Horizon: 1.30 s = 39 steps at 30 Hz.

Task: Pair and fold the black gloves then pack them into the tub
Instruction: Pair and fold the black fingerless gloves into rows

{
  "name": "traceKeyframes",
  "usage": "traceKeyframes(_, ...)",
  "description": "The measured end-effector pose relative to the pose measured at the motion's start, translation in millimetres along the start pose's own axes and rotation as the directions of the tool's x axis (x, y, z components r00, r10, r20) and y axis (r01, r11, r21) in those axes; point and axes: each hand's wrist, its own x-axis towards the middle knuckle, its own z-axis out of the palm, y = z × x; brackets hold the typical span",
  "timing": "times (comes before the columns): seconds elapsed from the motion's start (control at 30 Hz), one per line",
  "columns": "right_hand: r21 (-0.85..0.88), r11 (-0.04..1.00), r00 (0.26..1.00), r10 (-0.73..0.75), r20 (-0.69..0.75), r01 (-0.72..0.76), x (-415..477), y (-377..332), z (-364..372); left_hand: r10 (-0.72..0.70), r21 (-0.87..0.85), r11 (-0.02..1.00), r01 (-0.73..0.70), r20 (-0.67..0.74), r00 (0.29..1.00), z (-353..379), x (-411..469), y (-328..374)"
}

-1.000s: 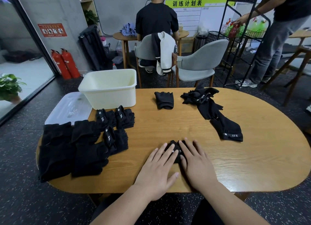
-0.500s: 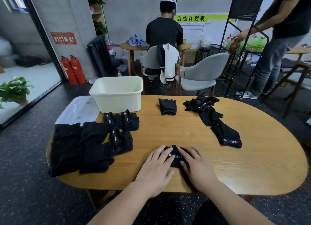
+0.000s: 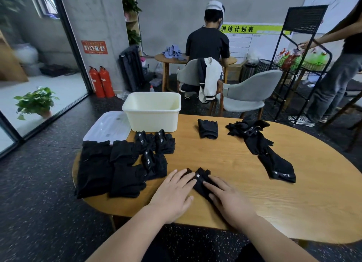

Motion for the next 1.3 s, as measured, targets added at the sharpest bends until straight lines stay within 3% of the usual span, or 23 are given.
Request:
traceKeyframes(0.2, -0.116, 0.993, 0.996, 0.032, 0.080, -0.023, 29.5, -34.9, -4.9, -0.312, -0.006, 0.949, 0.315, -0.158, 0.937, -11.8, -10.5, -31.9)
traceKeyframes(0.37, -0.191, 0.981, 0.993, 0.043, 0.113, -0.021, 54.9, -61.3, -2.4, -0.503, 0.014, 0.863, 0.506, -0.079, 0.860, -13.5, -12.7, -50.0)
traceKeyframes(0.5, -0.181, 0.980, 0.988, 0.104, 0.114, -0.082, 70.8, -74.2, 4.1, -0.465, 0.094, 0.881, 0.464, -0.006, 0.885, -4.7, -11.7, -49.2)
traceKeyframes(0.83, -0.152, 0.981, 0.981, 0.140, 0.136, -0.119, 103.6, -105.2, 12.5, -0.409, 0.183, 0.897, 0.402, 0.003, 0.912, 10.5, -12.4, -51.2)
traceKeyframes(1.3, -0.101, 0.985, 0.982, 0.154, 0.111, -0.143, 108.1, -114.8, 21.5, -0.419, 0.222, 0.888, 0.403, 0.032, 0.907, 6.2, -9.0, -55.2)
